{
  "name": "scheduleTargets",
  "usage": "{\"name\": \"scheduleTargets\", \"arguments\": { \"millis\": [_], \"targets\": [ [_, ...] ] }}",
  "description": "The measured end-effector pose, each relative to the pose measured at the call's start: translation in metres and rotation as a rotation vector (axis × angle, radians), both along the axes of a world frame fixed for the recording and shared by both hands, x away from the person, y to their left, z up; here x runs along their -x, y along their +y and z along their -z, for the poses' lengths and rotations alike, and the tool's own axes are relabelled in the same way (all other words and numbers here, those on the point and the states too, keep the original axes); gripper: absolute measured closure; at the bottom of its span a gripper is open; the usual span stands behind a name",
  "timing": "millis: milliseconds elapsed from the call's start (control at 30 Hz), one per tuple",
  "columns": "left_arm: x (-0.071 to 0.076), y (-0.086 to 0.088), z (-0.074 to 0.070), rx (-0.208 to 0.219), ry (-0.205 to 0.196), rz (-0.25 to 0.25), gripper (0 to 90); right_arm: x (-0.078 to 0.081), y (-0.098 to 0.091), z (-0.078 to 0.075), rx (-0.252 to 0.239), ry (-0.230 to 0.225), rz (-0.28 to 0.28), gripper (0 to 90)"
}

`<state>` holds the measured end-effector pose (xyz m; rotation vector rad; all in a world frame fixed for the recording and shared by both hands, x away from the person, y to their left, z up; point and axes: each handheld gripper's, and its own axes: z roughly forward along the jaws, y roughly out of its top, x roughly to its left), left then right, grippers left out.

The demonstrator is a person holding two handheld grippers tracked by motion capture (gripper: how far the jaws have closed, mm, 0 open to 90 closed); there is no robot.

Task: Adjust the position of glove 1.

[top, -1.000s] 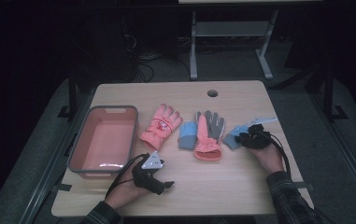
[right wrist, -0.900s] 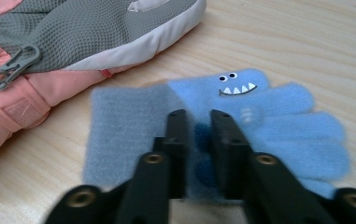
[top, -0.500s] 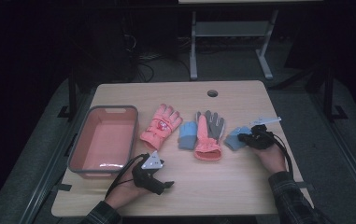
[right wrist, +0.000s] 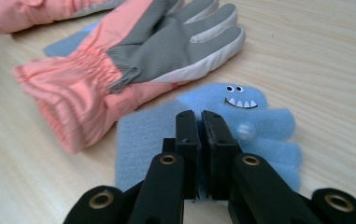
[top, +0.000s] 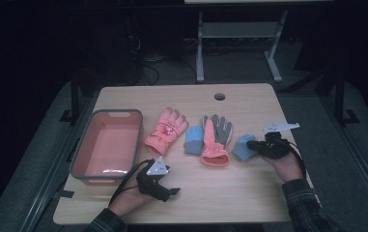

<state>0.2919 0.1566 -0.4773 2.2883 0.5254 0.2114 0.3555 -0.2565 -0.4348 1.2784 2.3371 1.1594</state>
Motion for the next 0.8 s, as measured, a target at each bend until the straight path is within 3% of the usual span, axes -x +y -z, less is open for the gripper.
{"name": "scheduleTargets", "arguments": {
  "millis": [133,567,800],
  "targets": [
    [0.0,0.0,0.0,0.0,0.0,0.0,11.7,0.01,0.001,-0.005,-0.029,-0.003,-0.011,85.8],
    [0.0,0.0,0.0,0.005,-0.001,-0.002,11.7,0.045,0.01,-0.012,-0.021,0.0,-0.07,85.6],
    [0.001,0.0,0.0,0.0,-0.002,0.001,11.8,0.066,0.023,-0.009,-0.03,0.031,-0.118,85.5]
  ]
}}
